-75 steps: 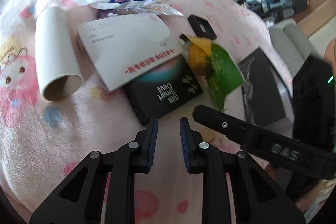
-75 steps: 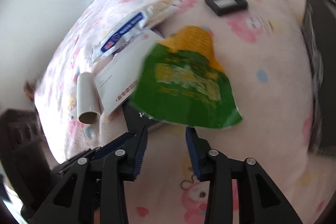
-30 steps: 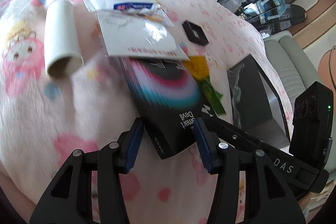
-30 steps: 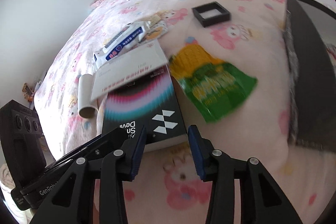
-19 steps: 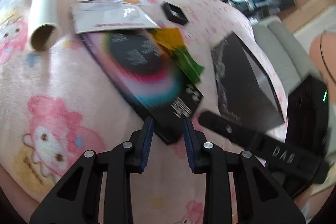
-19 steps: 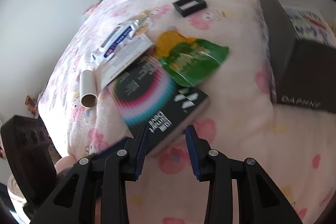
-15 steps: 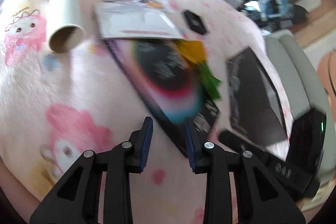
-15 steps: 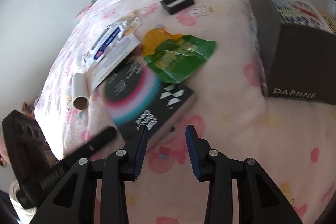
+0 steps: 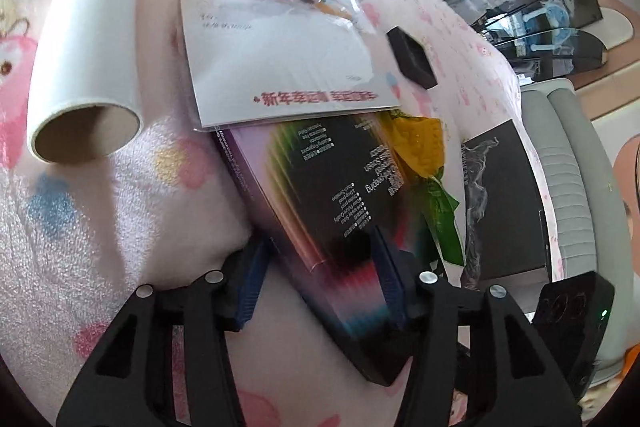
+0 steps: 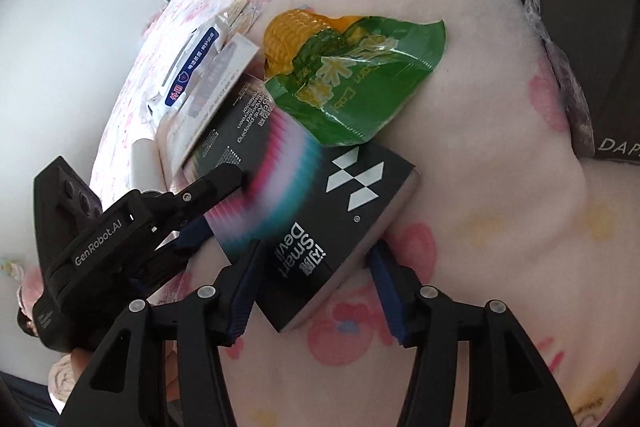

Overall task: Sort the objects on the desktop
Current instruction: 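Close the right gripper on the black Smart Devil box, then lift the Smart Devil box with the right gripper toward the DAPHNE box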

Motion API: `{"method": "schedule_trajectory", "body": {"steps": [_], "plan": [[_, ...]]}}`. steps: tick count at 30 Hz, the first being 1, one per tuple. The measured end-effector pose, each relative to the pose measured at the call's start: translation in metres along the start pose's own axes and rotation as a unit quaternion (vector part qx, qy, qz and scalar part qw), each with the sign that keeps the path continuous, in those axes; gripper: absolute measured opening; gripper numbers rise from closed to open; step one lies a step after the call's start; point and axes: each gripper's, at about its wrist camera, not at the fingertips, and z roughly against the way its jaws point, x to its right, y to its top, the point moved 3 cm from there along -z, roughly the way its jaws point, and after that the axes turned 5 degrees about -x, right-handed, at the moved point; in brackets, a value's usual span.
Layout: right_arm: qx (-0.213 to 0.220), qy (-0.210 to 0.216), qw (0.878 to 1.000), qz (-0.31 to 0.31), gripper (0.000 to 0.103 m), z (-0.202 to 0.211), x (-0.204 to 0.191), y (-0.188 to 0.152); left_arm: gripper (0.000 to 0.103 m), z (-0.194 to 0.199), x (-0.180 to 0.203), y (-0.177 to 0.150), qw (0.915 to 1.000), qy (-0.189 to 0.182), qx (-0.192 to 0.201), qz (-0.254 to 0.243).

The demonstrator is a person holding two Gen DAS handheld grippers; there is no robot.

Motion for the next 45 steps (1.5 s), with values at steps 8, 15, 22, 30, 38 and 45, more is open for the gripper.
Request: {"method": "schedule_trajectory", "body": {"steps": [8,15,22,30,38,45], "plan": [[0.042,0.007,0.999,-0.001,0.033,0.039,0.000,-0.001,0.041,0.012,0.017,-0.012,0.9991,-0.004,0.023,-0.034],[0.049,-0.010,0.999,-0.009,0.033,0.055,0.007,-0.010,0.038,0.020,0.026,-0.032,0.9992,-0.020,0.009,-0.033],[0.038,-0.033,0.999,-0.013,0.034,0.056,0.020,-0.016,0.042,0.039,0.015,-0.049,0.9999,-0.004,-0.008,-0.010],[0.049,-0.050,0.998,-0.005,0.037,0.051,0.029,0.002,0.045,0.038,0.001,-0.040,1.0000,-0.002,-0.004,0.005],[0.031,-0.067,0.996,0.046,0.037,0.025,0.028,0.042,0.045,0.025,0.017,-0.051,0.9987,-0.001,-0.017,-0.047],[-0.038,-0.007,0.996,0.077,0.039,0.025,0.014,-0.003,0.044,0.038,-0.005,-0.037,0.9993,-0.027,0.021,0.015]]}}
